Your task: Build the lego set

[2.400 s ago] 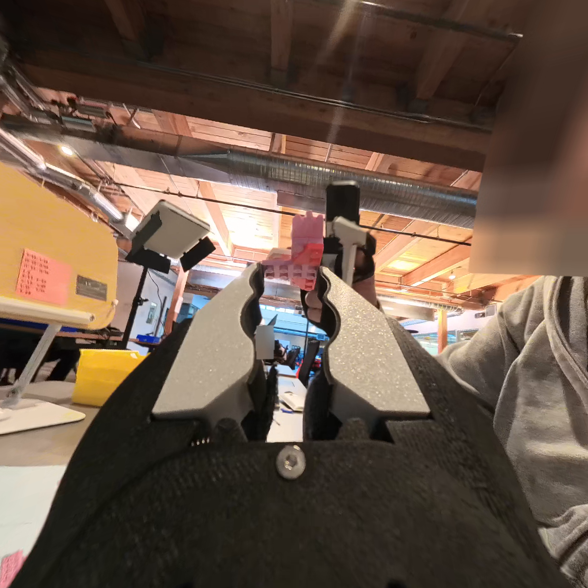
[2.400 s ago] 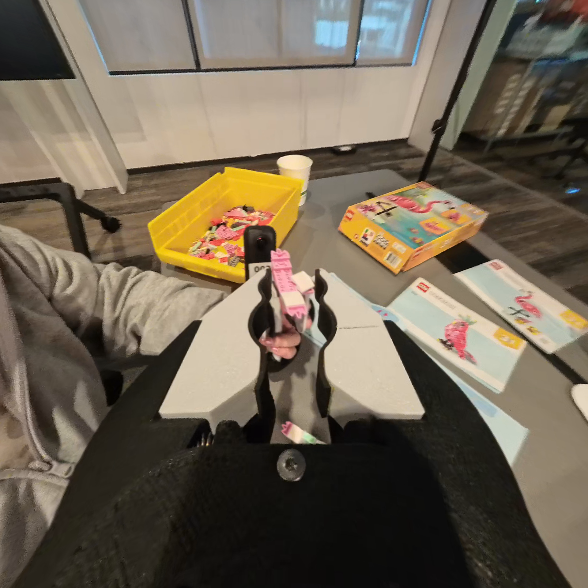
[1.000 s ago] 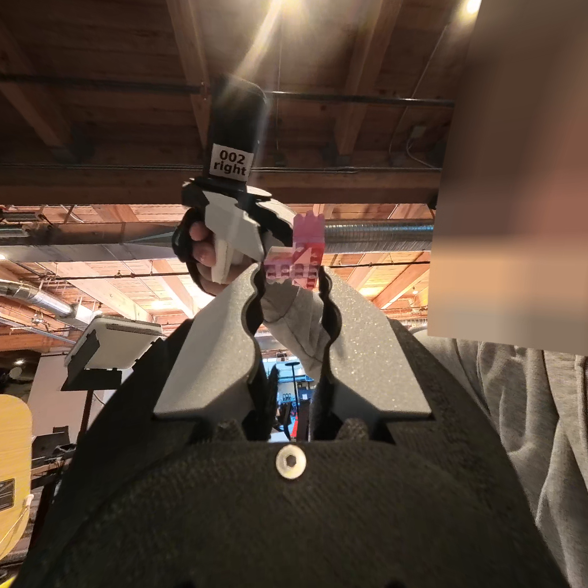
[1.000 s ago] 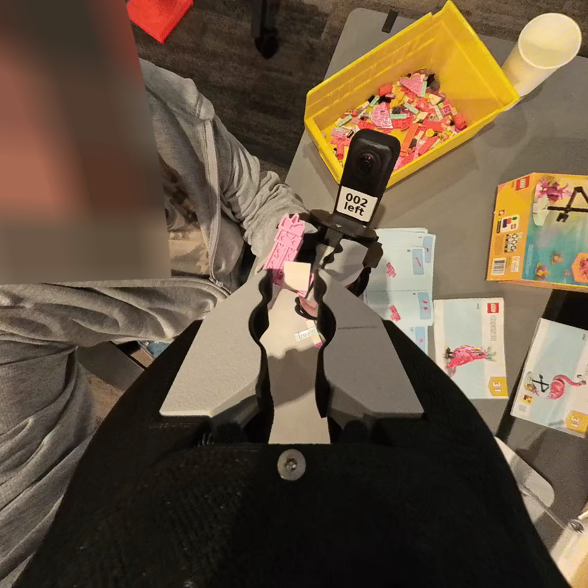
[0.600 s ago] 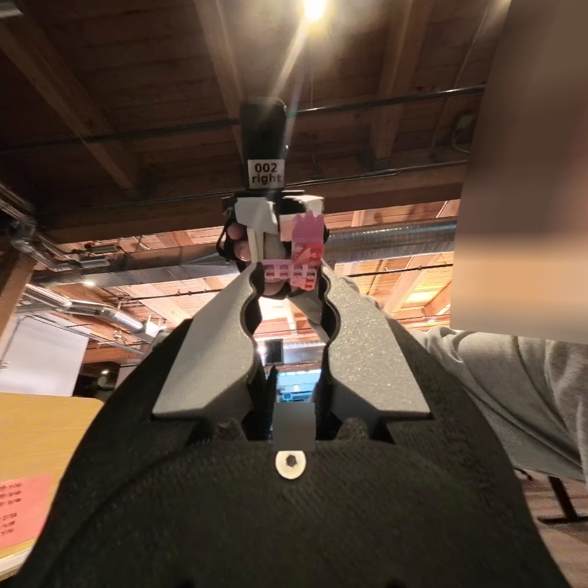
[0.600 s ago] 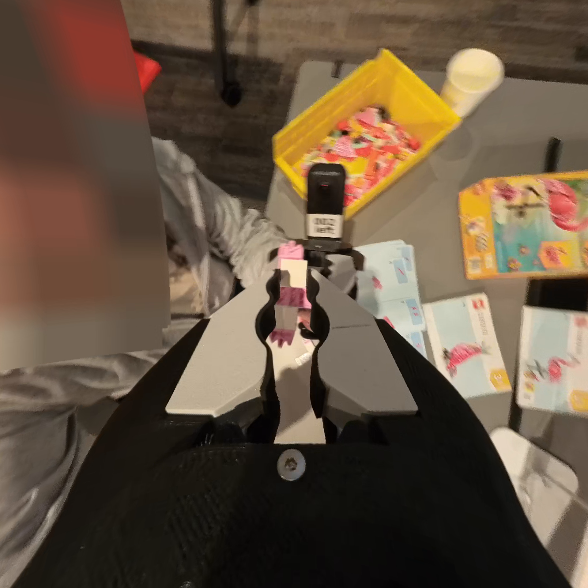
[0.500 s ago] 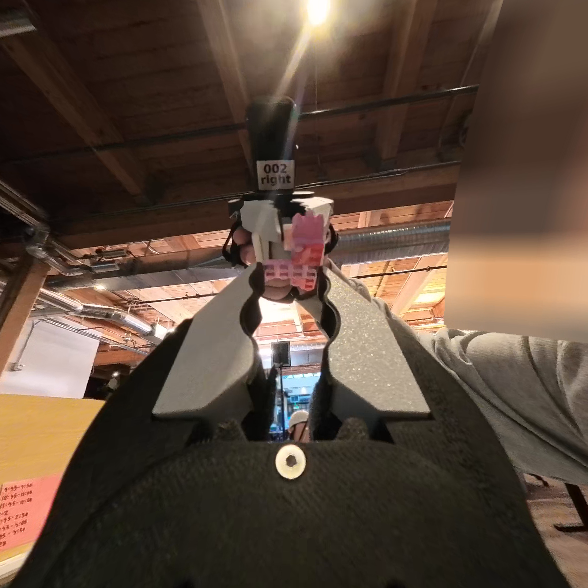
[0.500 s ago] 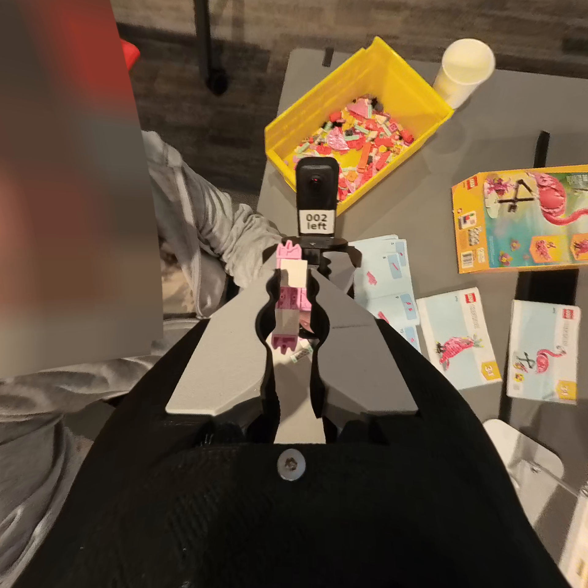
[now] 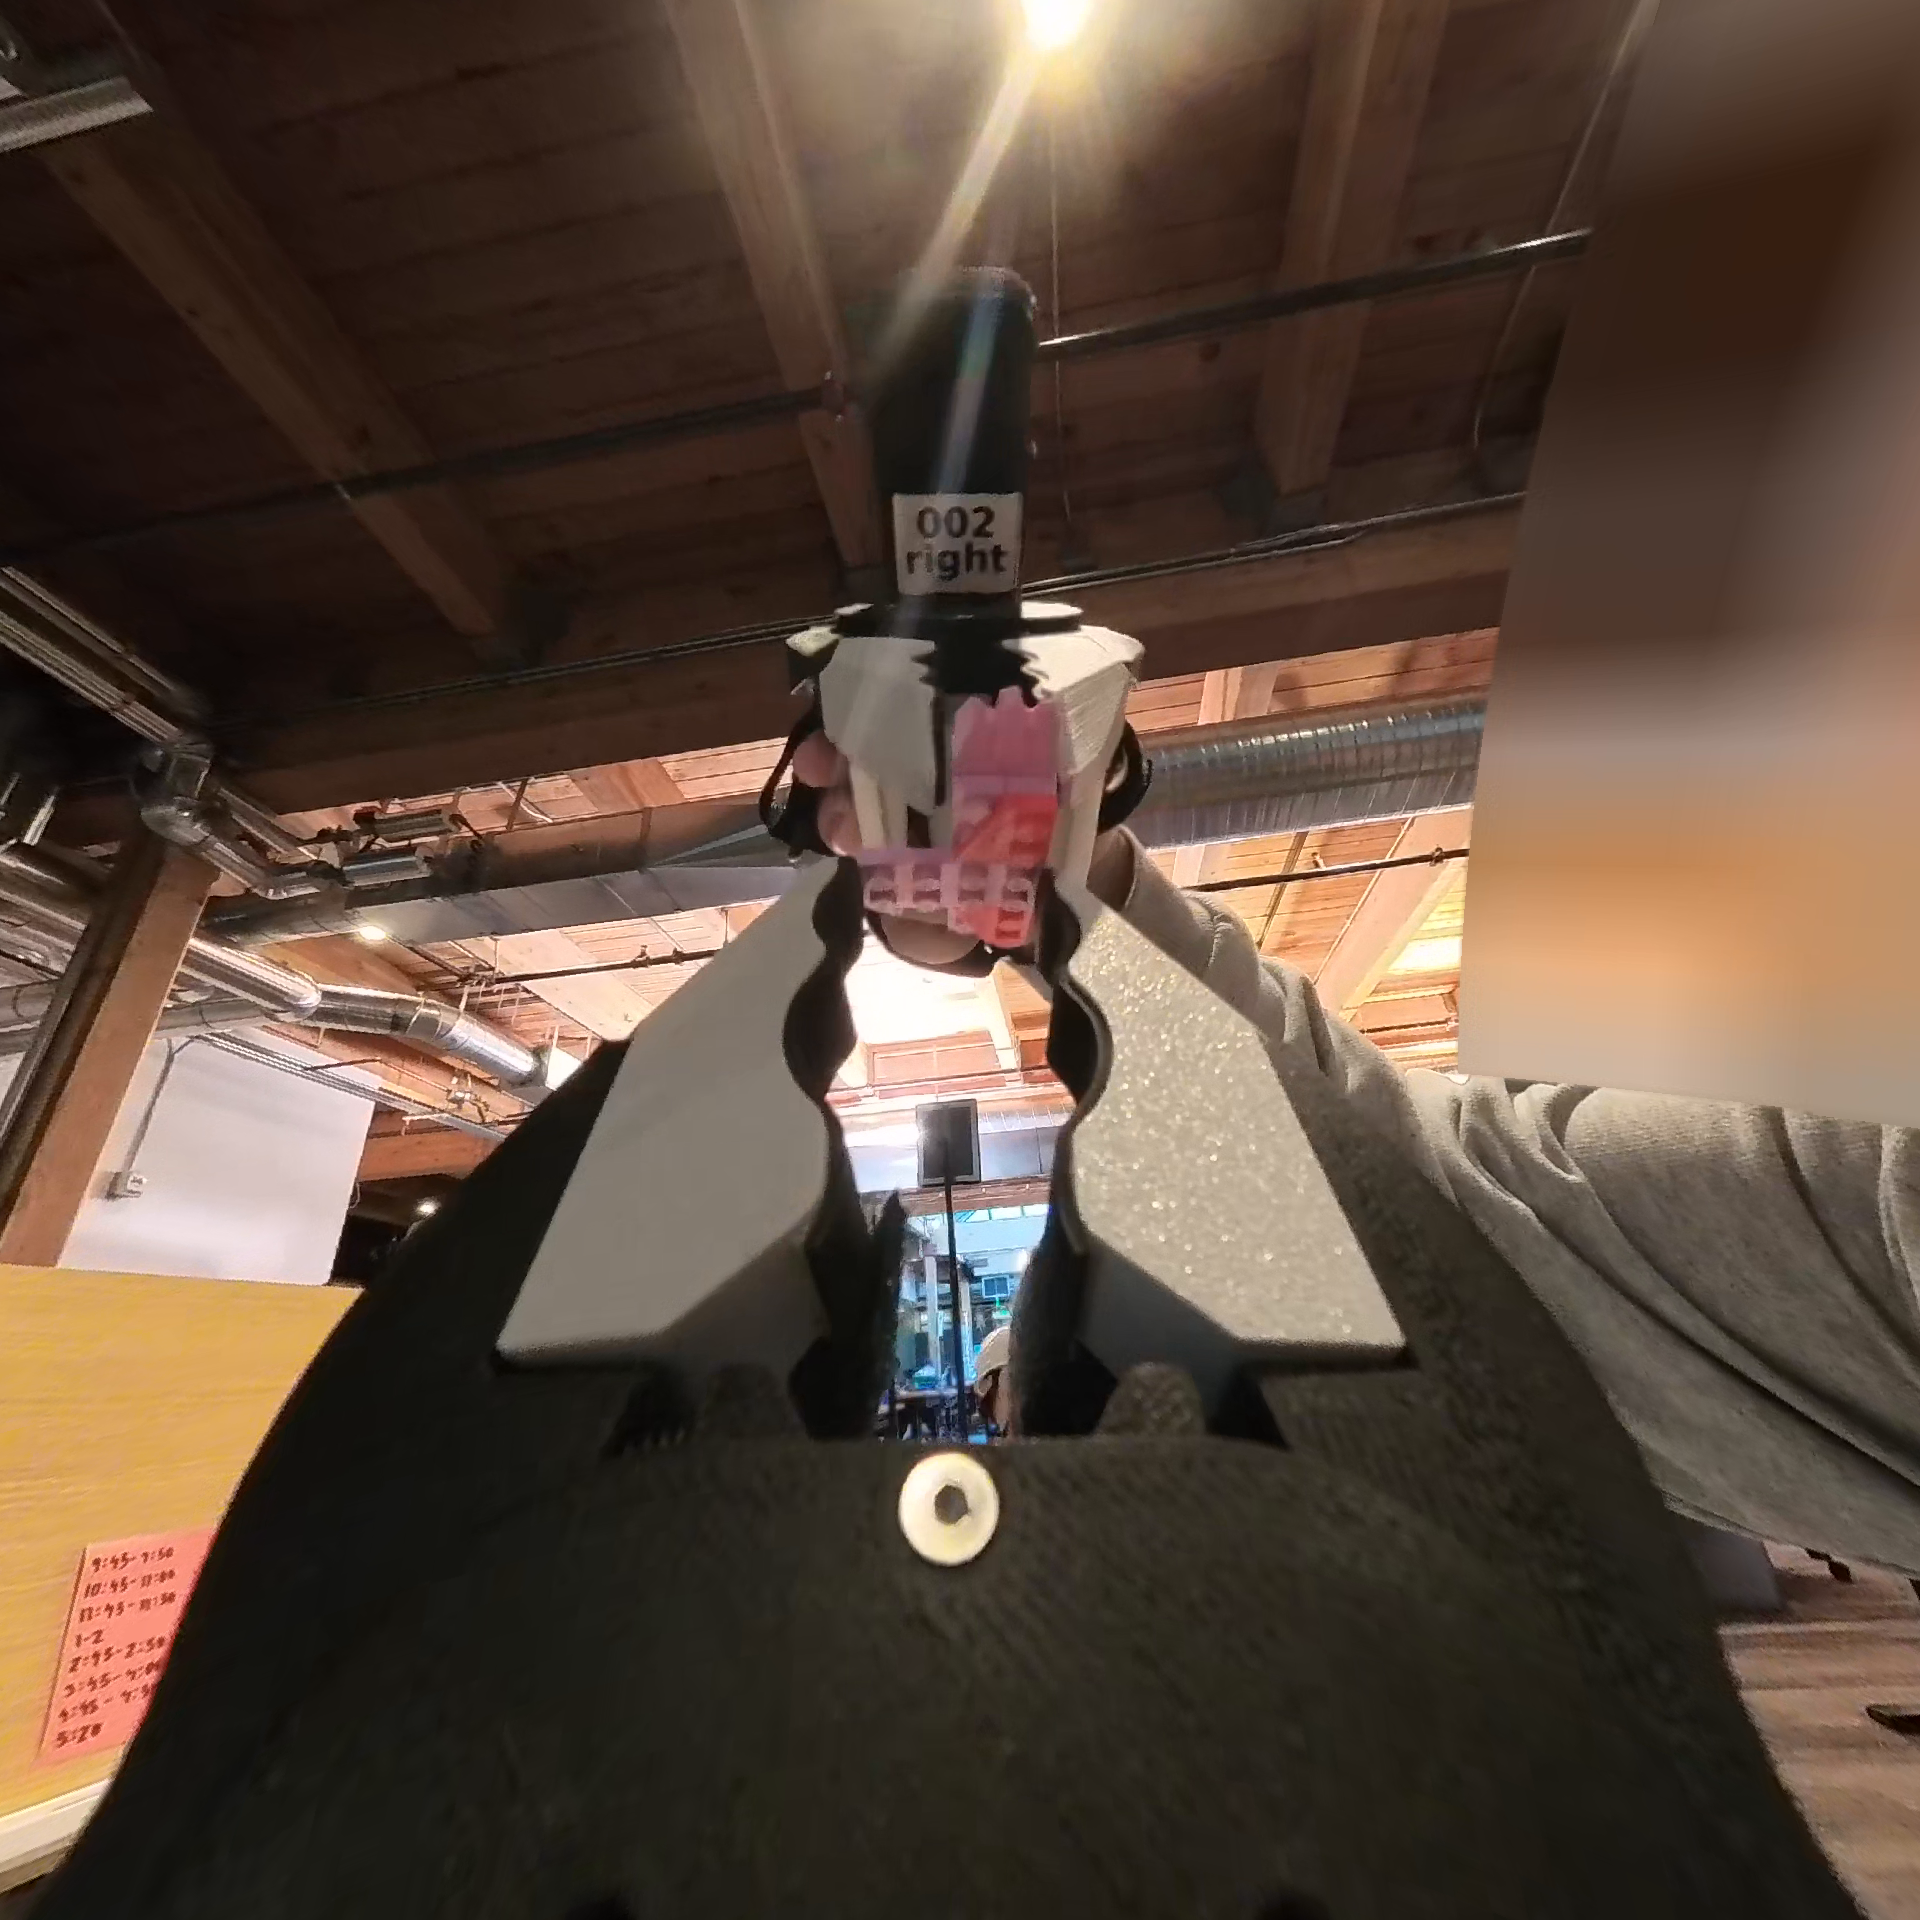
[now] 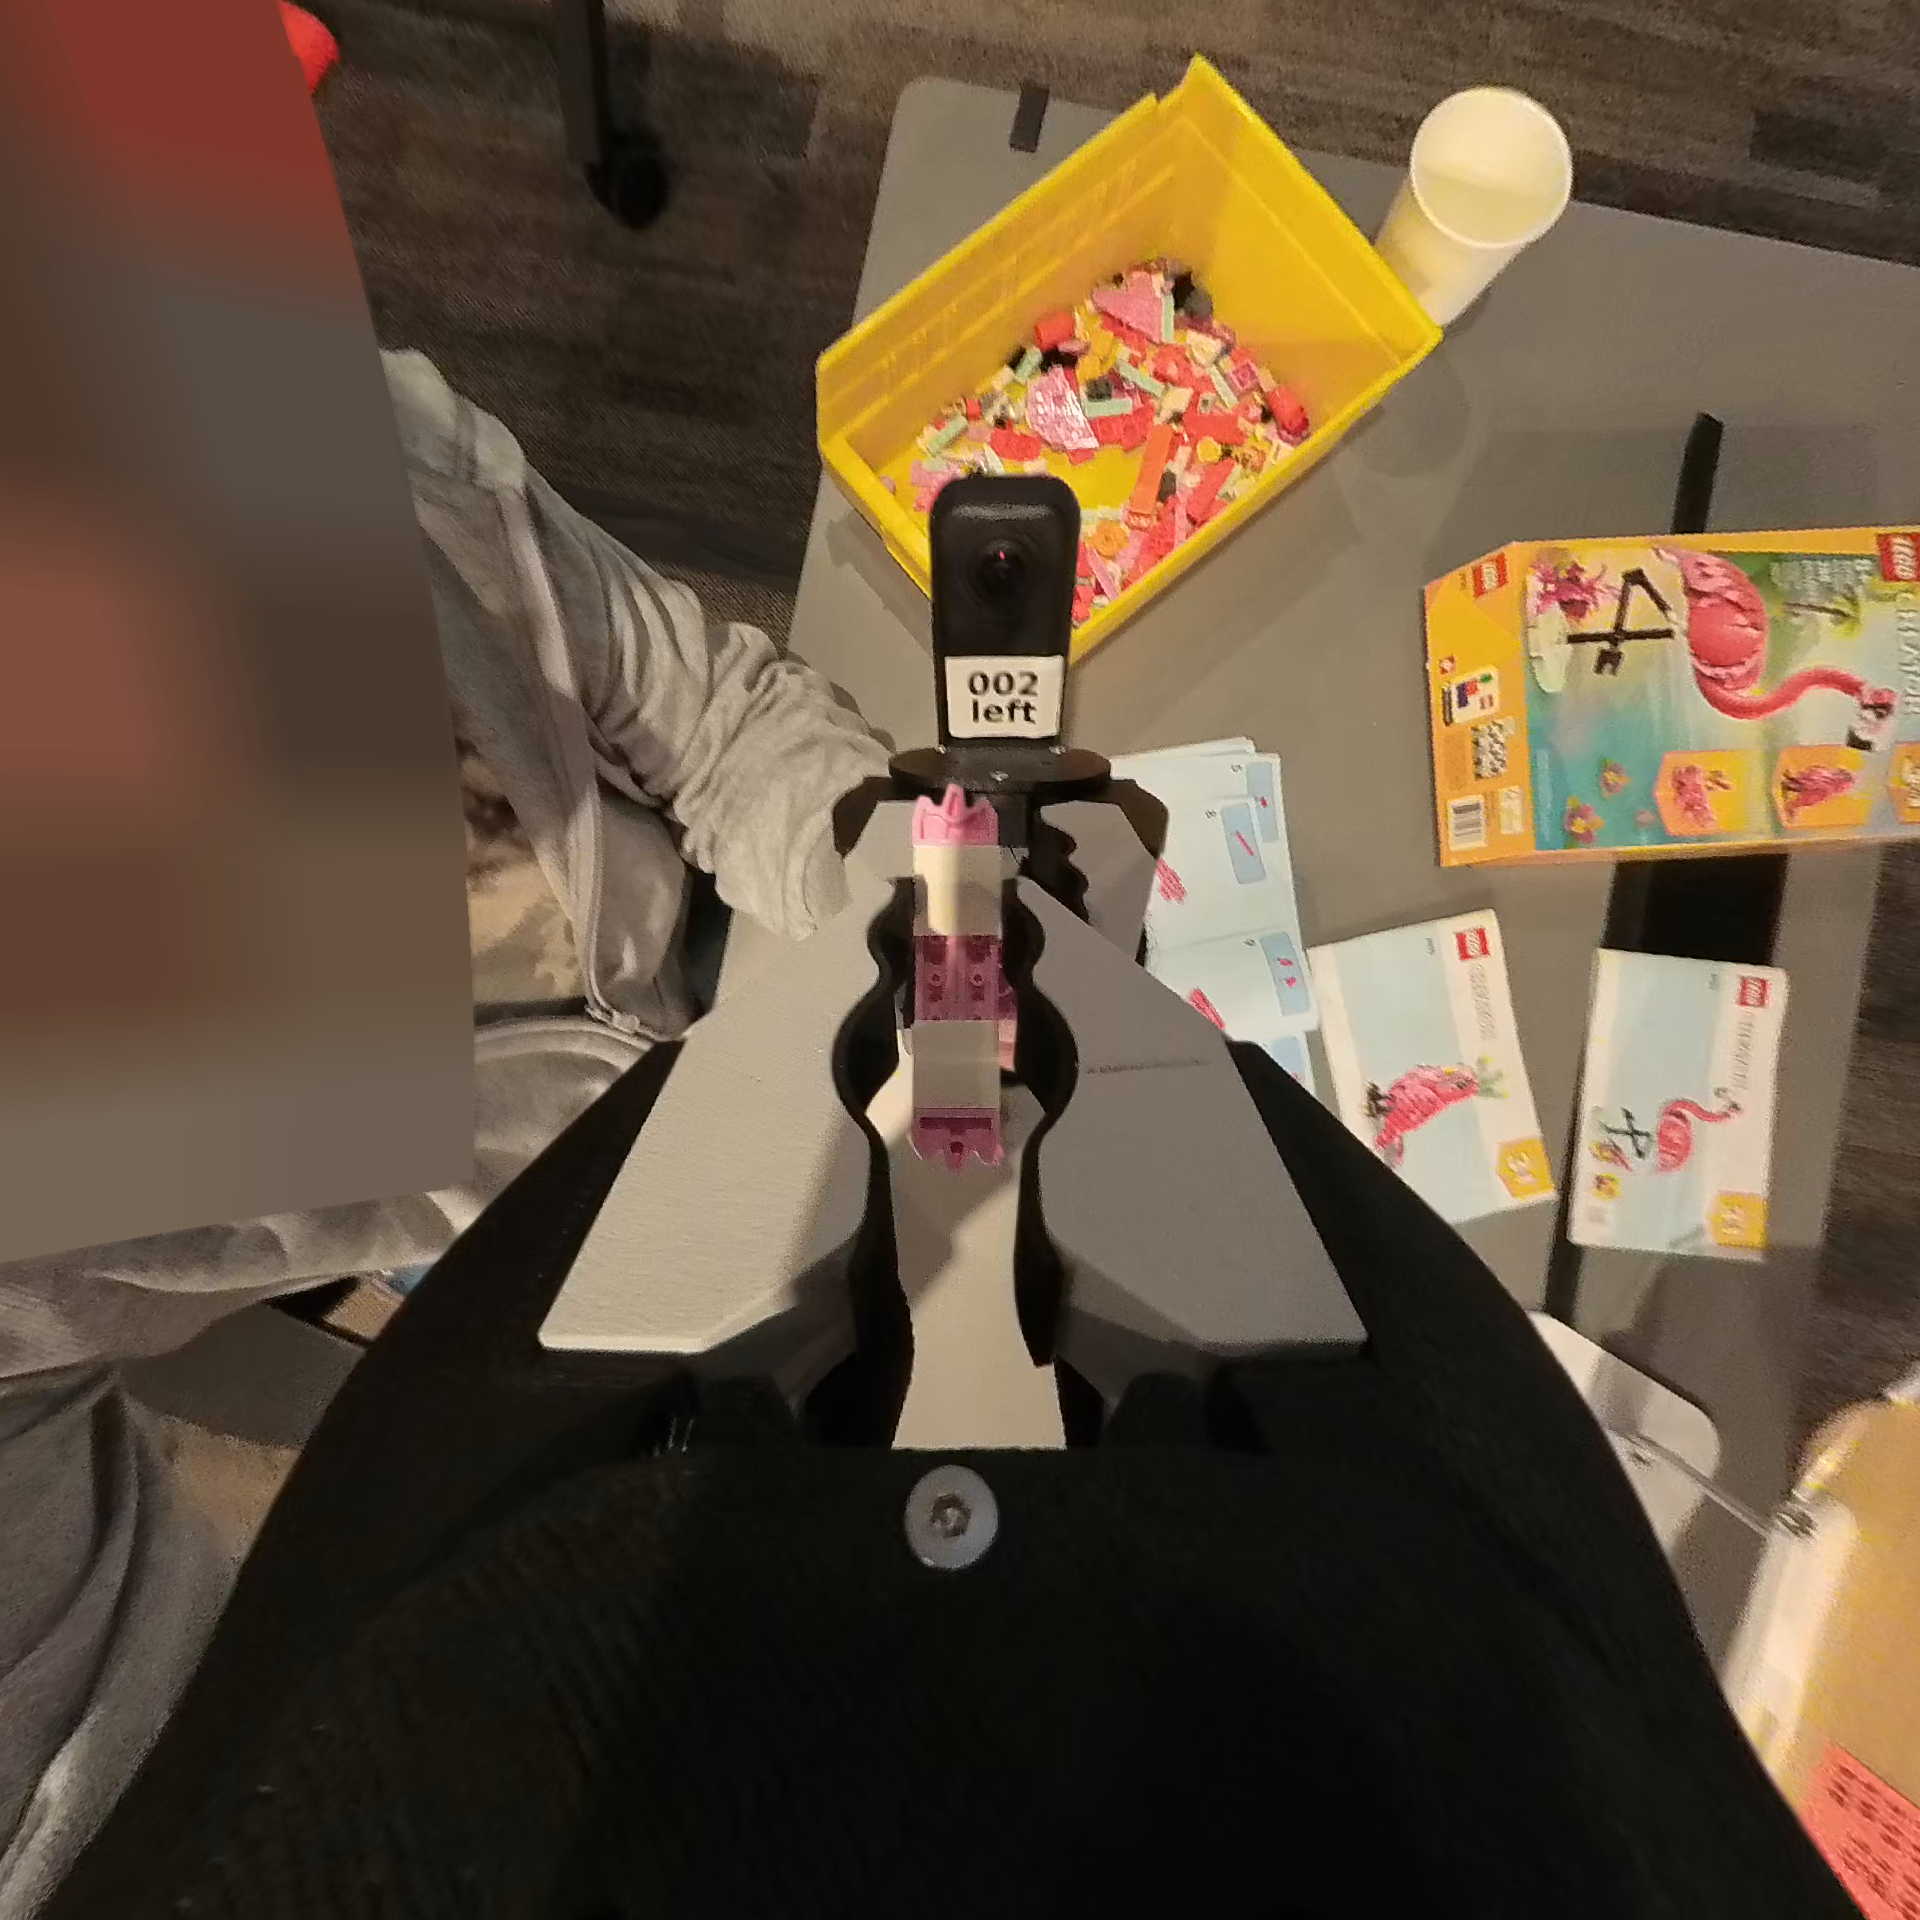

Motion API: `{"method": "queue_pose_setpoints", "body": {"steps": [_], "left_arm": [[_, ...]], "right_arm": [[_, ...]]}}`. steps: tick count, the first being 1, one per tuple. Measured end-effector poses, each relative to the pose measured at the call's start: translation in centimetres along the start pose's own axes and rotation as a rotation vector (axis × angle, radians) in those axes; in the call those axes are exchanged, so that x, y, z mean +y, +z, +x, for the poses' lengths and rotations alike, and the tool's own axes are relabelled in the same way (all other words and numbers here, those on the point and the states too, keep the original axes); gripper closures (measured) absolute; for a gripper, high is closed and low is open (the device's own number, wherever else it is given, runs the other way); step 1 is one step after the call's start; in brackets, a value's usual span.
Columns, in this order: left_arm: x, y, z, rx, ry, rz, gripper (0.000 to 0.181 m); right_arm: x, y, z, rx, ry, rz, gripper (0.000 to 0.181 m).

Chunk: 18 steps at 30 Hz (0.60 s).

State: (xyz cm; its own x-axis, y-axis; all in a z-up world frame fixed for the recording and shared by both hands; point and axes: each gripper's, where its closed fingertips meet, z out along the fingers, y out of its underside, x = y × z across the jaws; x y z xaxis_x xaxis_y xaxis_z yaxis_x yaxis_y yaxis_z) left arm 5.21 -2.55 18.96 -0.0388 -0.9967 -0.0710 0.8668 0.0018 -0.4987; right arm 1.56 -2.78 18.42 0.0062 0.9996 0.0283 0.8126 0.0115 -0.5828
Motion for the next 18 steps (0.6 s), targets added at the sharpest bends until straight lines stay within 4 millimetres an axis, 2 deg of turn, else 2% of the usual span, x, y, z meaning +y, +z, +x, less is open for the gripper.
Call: {"method": "queue_pose_setpoints", "body": {"steps": [7, 10, 12, 14, 18], "left_arm": [[0.0, 0.2, 0.1, -0.001, 0.017, -0.005, 0.148], [-0.4, 0.2, 0.0, -0.01, 0.031, -0.001, 0.148], [-1.1, 0.3, -0.3, -0.031, 0.05, 0.008, 0.148], [-1.4, 0.2, -0.9, -0.069, 0.083, 0.014, 0.148], [-1.6, -0.2, -1.9, -0.166, 0.182, 0.02, 0.149]], "right_arm": [[0.4, 0.5, 0.4, 0.023, -0.002, -0.021, 0.155], [0.0, 0.1, 0.8, 0.075, -0.019, 0.019, 0.137], [-0.4, -0.5, 1.7, 0.197, -0.061, 0.066, 0.119], [-1.0, -1.2, 2.6, 0.398, -0.153, 0.112, 0.109], [-1.9, -2.3, 2.3, 0.796, -0.367, 0.145, 0.111]]}}
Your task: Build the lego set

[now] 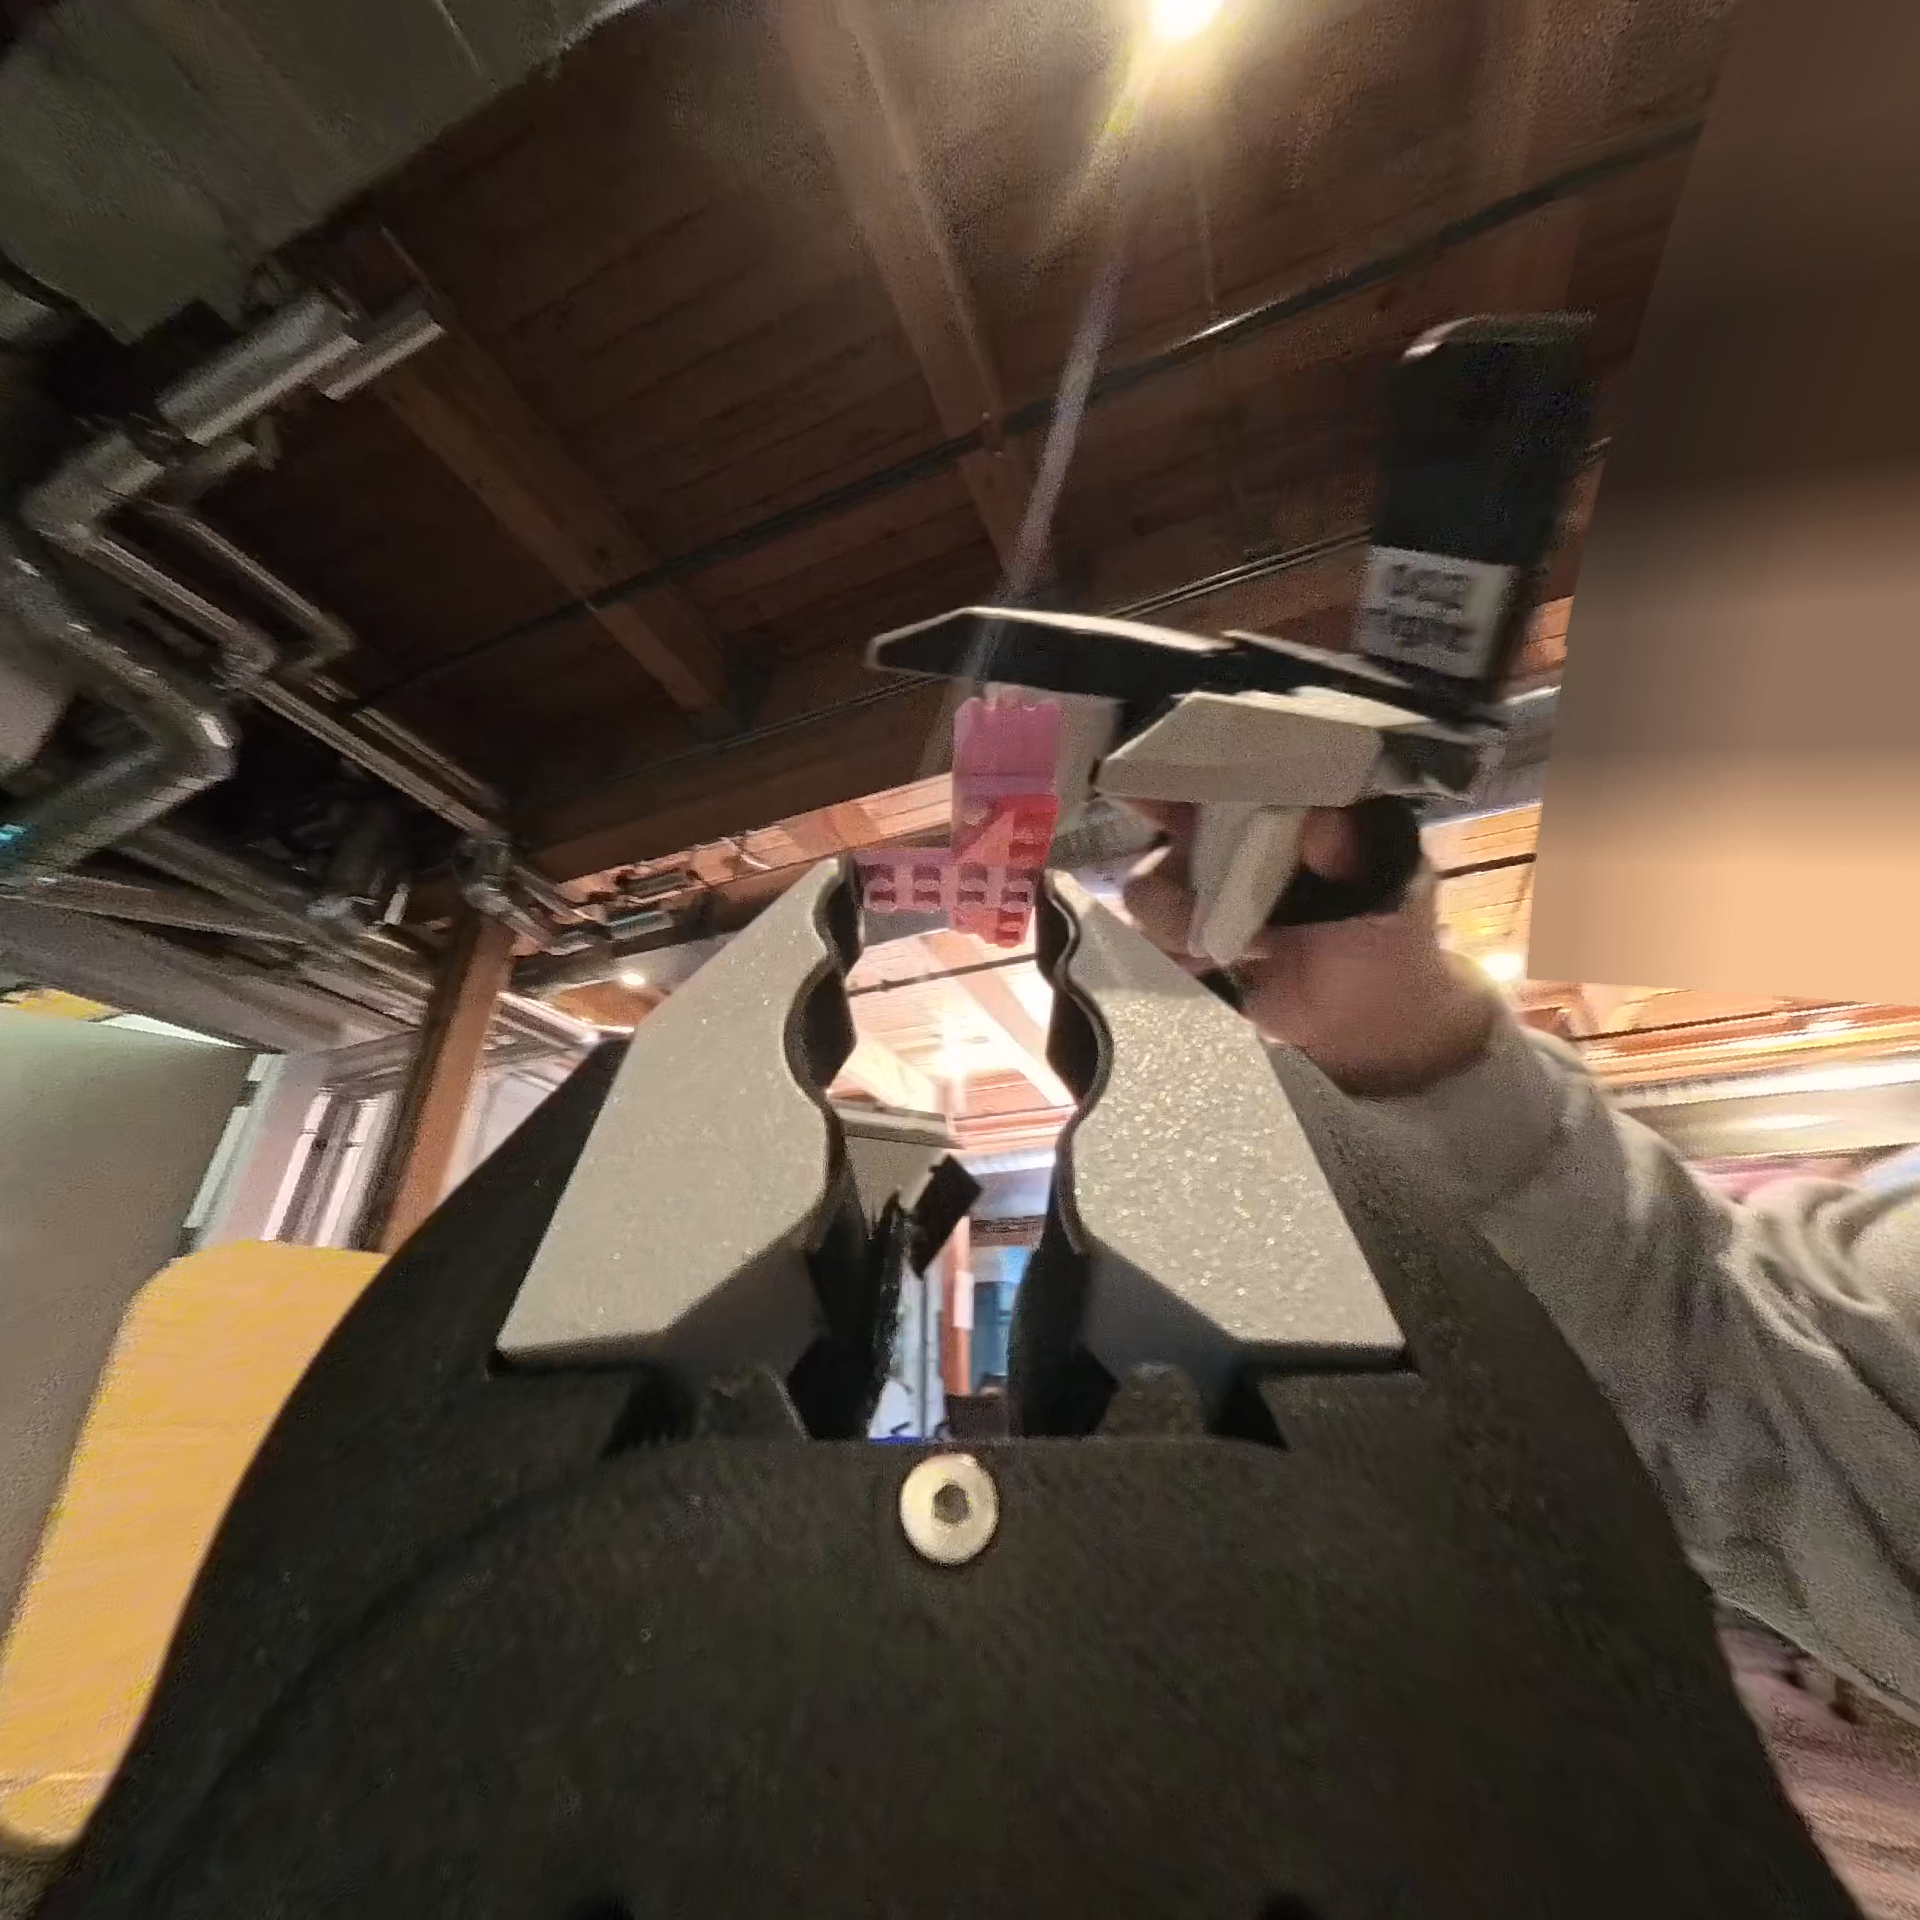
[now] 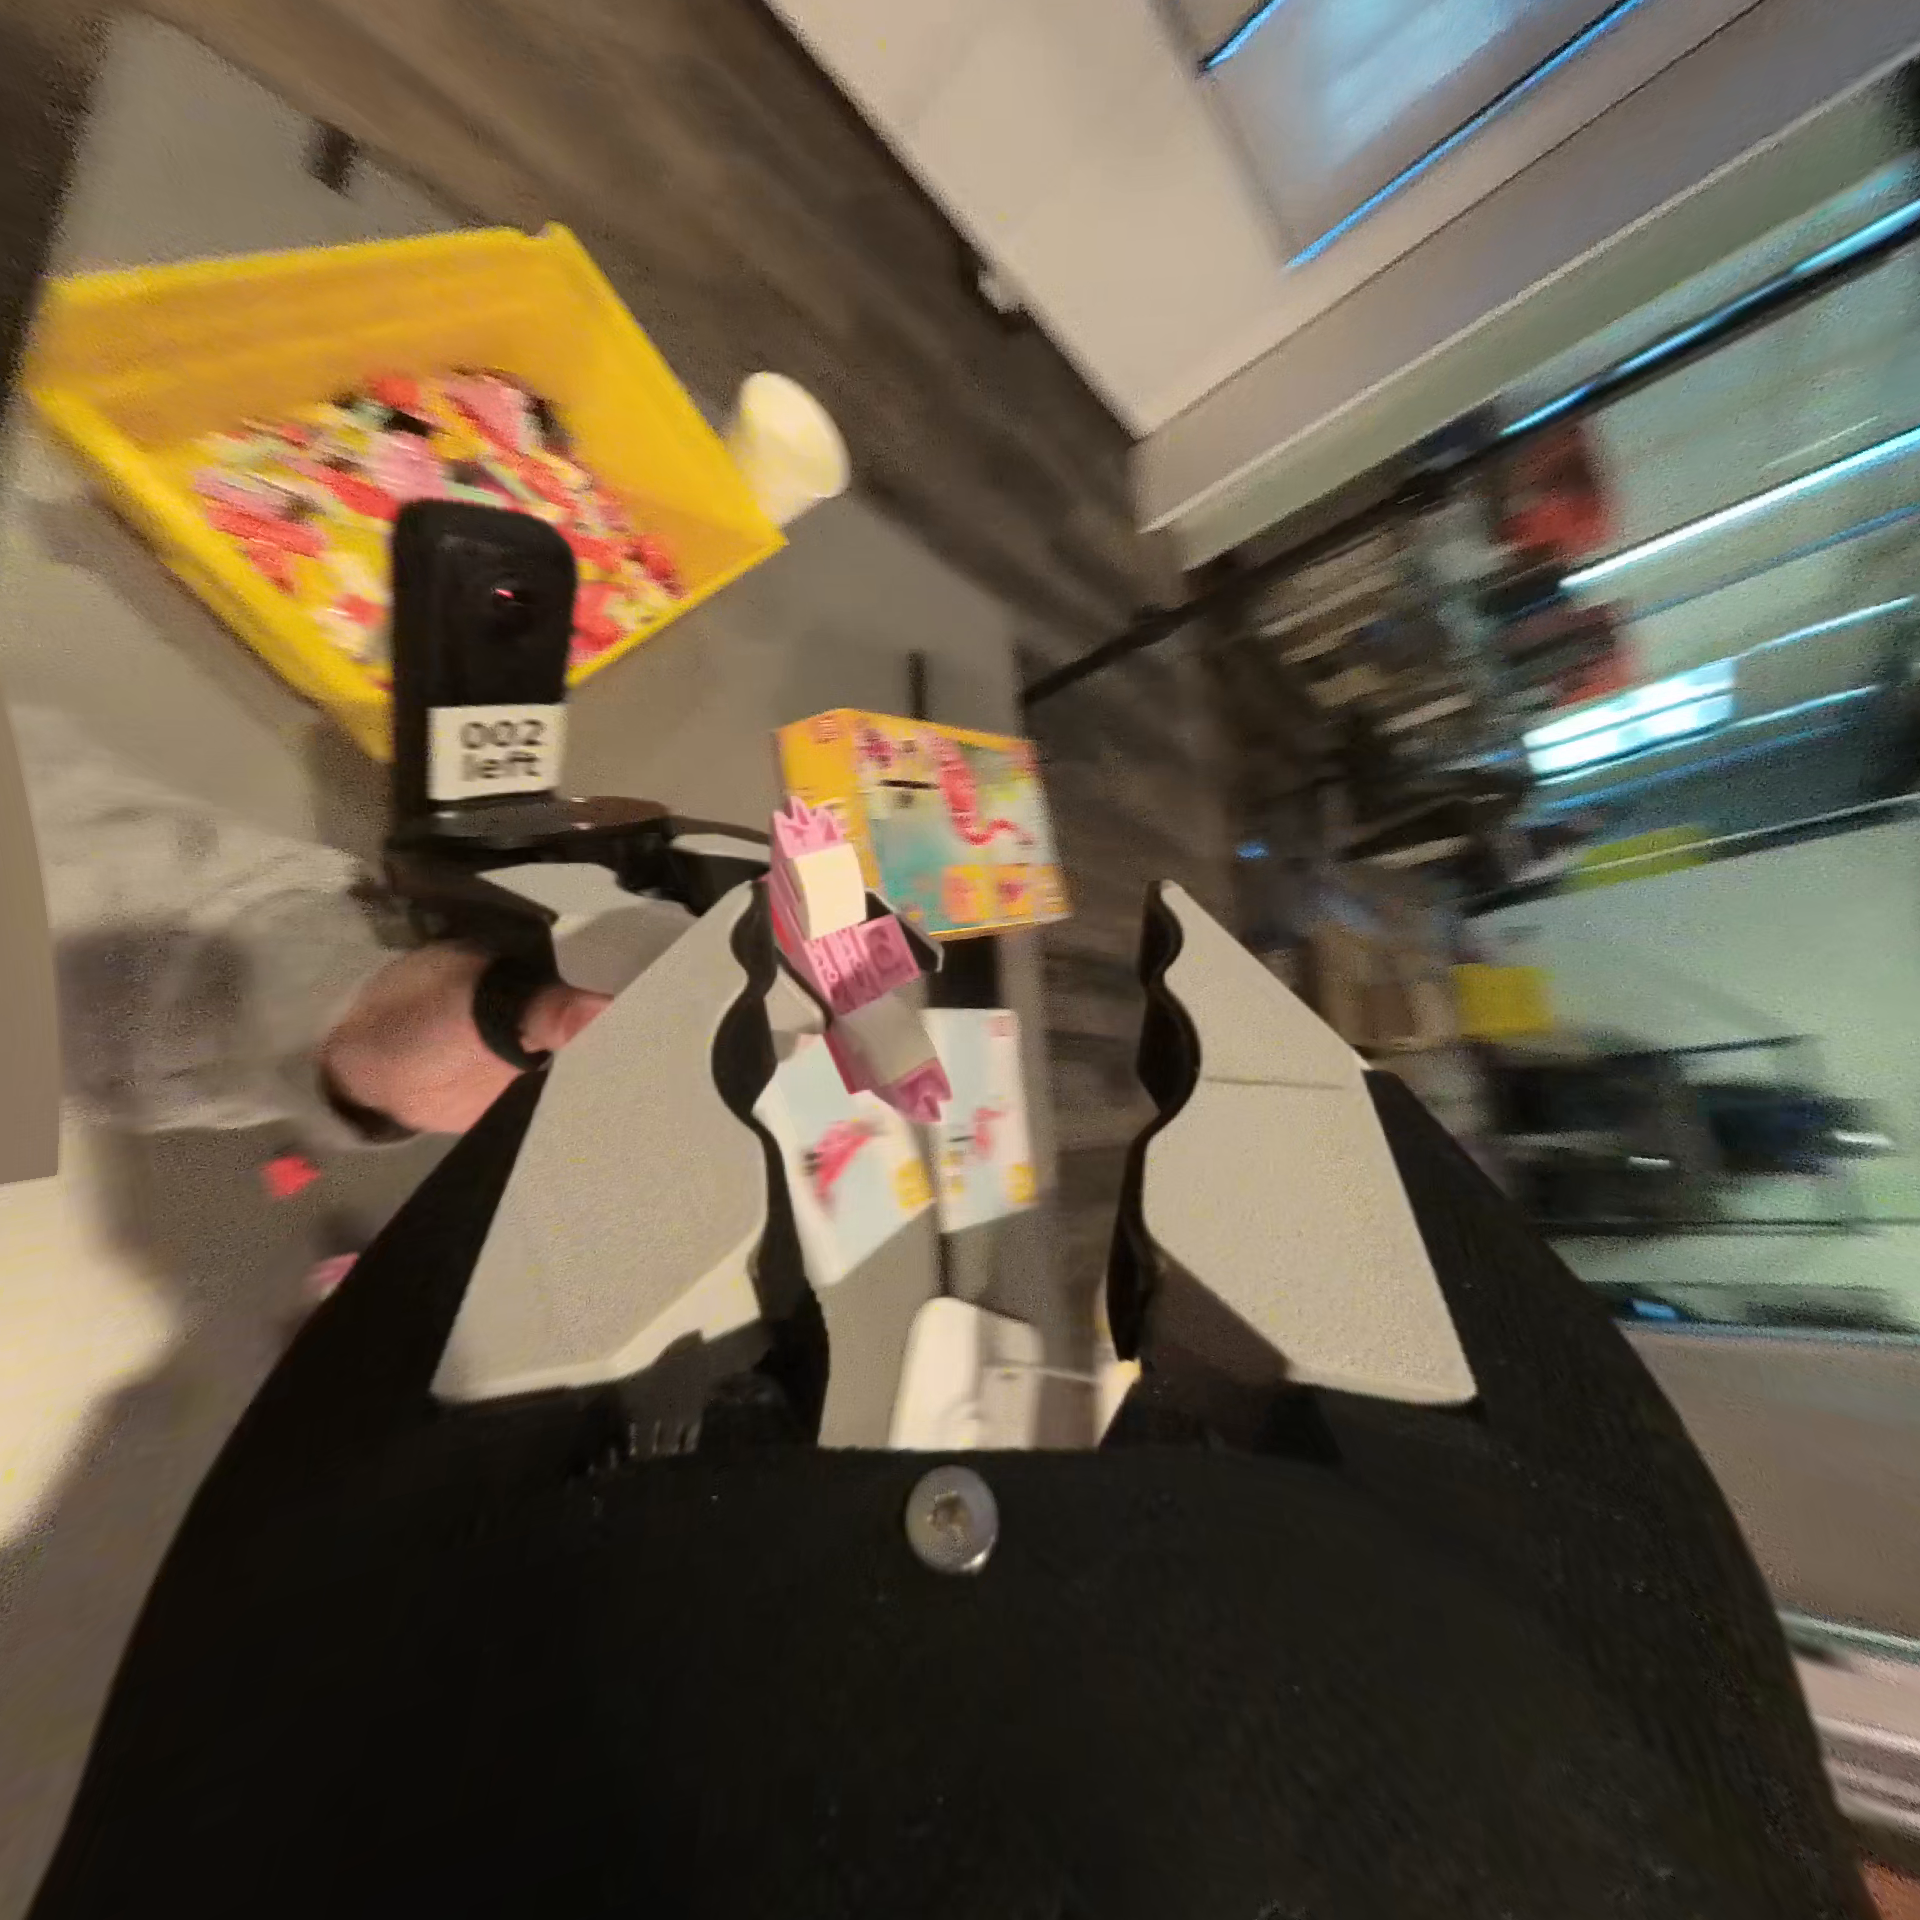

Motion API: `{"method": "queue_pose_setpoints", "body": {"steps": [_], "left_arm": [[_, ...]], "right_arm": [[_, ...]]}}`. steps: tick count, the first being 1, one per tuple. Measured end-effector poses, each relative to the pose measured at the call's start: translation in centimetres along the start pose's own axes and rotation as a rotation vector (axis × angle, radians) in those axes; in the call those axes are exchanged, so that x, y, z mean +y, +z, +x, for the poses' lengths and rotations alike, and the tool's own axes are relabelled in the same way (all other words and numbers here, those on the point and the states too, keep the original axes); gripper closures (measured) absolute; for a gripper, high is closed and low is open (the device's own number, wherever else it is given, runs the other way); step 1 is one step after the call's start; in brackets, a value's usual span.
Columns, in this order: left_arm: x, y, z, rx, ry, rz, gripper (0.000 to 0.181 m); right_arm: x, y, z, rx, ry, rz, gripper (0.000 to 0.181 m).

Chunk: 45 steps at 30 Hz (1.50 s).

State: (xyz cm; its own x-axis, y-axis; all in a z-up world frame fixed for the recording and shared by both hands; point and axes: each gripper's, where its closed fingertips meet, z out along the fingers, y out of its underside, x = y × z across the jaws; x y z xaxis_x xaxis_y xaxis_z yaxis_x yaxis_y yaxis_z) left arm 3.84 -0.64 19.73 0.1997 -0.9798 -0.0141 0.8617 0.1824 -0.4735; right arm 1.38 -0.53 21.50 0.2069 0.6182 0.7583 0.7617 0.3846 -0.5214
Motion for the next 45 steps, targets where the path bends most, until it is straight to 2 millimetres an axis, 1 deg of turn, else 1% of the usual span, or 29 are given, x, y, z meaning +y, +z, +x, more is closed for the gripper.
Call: {"method": "queue_pose_setpoints", "body": {"steps": [2, 4, 8, 10, 13, 17, 22, 25, 30, 36, 41, 45], "left_arm": [[0.0, -0.1, -0.6, -0.041, 0.045, -0.001, 0.148], [0.1, -0.1, -0.9, -0.078, 0.112, -0.008, 0.148], [-0.3, -0.2, -1.1, -0.119, 0.222, 0.002, 0.149], [-0.4, -0.2, -1.1, -0.131, 0.267, 0.004, 0.149], [-0.7, -0.4, -1.3, -0.17, 0.352, 0.01, 0.149], [-0.8, -0.4, -1.3, -0.207, 0.397, 0.009, 0.149], [-0.8, -0.4, -1.0, -0.237, 0.46, 0.01, 0.15], [-0.8, -0.5, -0.8, -0.248, 0.496, 0.013, 0.149], [-0.9, -0.7, -1.0, -0.273, 0.516, 0.009, 0.149], [-1.0, -1.2, -1.3, -0.299, 0.535, 0.005, 0.149], [-0.2, -1.5, -1.8, -0.319, 0.539, -0.027, 0.149], [0.4, -1.7, -2.1, -0.34, 0.532, -0.05, 0.149]], "right_arm": [[-0.2, -0.2, -0.6, 0.121, -0.084, 0.008, 0.121], [-0.2, 0.0, -1.5, 0.186, -0.134, 0.003, 0.125], [0.1, 0.4, -2.1, 0.318, -0.262, -0.046, 0.132], [0.1, 0.8, -2.6, 0.324, -0.266, -0.068, 0.136], [0.3, 1.3, -2.6, 0.351, -0.282, -0.11, 0.139], [0.4, 1.9, -3.1, 0.376, -0.321, -0.137, 0.142], [0.4, 2.2, -3.0, 0.439, -0.376, -0.171, 0.147], [0.5, 2.2, -2.9, 0.465, -0.393, -0.187, 0.153], [0.6, 2.5, -3.0, 0.479, -0.415, -0.199, 0.166], [0.7, 2.7, -2.9, 0.464, -0.416, -0.196, 0.167], [1.6, 2.9, -2.8, 0.41, -0.403, -0.22, 0.168], [2.2, 3.0, -2.6, 0.399, -0.397, -0.218, 0.168]]}}
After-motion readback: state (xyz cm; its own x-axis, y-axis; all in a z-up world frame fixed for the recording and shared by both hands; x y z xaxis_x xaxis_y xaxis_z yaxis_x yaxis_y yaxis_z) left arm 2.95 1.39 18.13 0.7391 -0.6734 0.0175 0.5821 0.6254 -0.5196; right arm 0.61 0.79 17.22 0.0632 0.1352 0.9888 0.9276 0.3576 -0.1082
